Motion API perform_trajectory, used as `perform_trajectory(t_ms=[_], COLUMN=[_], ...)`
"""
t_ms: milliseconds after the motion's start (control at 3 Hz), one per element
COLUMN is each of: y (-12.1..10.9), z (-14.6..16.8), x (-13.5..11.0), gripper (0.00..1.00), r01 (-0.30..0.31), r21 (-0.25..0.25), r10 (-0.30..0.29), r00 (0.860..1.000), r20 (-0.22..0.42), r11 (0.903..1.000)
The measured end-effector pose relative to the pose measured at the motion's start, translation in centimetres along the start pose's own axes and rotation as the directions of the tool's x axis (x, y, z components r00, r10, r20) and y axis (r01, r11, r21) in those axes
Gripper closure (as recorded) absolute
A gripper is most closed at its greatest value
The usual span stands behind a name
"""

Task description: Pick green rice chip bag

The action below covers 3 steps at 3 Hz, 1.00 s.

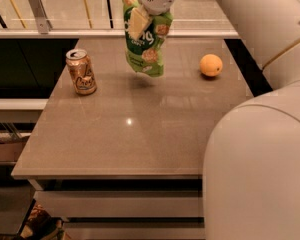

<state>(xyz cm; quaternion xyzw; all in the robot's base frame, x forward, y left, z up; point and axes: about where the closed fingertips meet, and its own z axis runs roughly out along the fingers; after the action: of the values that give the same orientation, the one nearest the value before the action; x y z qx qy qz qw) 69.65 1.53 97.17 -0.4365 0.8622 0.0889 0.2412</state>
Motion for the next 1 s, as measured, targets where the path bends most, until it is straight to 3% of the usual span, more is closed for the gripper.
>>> perform_trajectory(t_ms=[1000], y=[-0.9], z=[-7.1], x=[-1.5], gripper=[1.0], r01=[0.022], r21=[0.052], r10=[-0.03], r00=[0.986], r20=[0.162], r11=[0.9984])
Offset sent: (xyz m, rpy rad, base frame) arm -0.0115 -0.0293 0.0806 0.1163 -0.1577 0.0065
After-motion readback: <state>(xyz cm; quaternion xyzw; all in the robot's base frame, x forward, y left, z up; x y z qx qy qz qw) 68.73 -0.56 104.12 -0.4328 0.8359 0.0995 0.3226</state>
